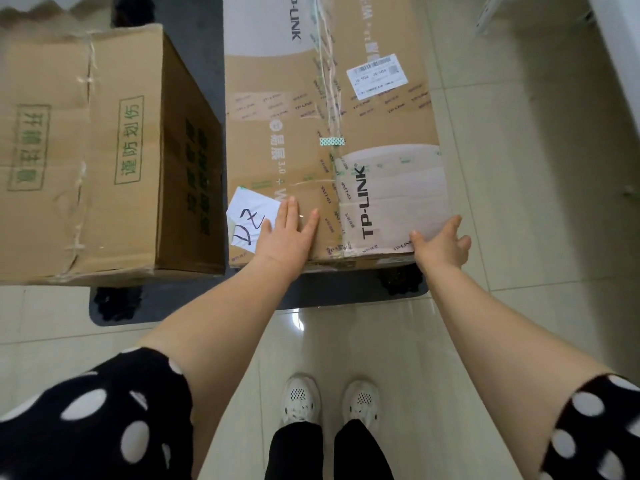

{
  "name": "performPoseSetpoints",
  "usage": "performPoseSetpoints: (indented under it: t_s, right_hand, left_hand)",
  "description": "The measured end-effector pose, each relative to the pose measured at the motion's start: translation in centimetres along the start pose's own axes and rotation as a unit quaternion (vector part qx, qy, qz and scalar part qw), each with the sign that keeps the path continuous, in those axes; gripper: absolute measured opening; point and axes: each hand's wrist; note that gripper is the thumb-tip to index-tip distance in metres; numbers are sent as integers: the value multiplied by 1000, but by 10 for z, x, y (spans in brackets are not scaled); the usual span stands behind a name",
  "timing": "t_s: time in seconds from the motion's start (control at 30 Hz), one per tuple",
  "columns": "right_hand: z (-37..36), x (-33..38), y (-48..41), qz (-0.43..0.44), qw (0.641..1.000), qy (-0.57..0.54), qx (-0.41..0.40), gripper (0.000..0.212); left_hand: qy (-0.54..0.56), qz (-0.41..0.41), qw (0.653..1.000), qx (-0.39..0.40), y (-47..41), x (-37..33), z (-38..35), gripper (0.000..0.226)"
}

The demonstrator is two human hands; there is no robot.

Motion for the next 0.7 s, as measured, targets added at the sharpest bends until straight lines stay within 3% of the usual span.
performPoseSetpoints:
  t_s: [0.13,0.3,0.5,0.7]
  right_hand:
    - [7,9,44,92,990,105,-19,69]
    - [15,52,109,202,967,146,48,49]
    - [-8,135,171,327,919,179,132,39]
    - [-90,232,209,349,898,196,185,39]
  left_hand:
    - [58,9,998,10,23,-2,20,96]
    - [121,55,991,-25,77,36,48,72]
    - [213,211,952,-56,131,144,67,64]
    - [271,327,902,-77,121,283,62,54]
Point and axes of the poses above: each hand's wrist, its own y-axis away from the middle knuckle, its own z-axis out of the back of the hand, x = y × z, and after that the axes turned 11 degrees about y, right-handed
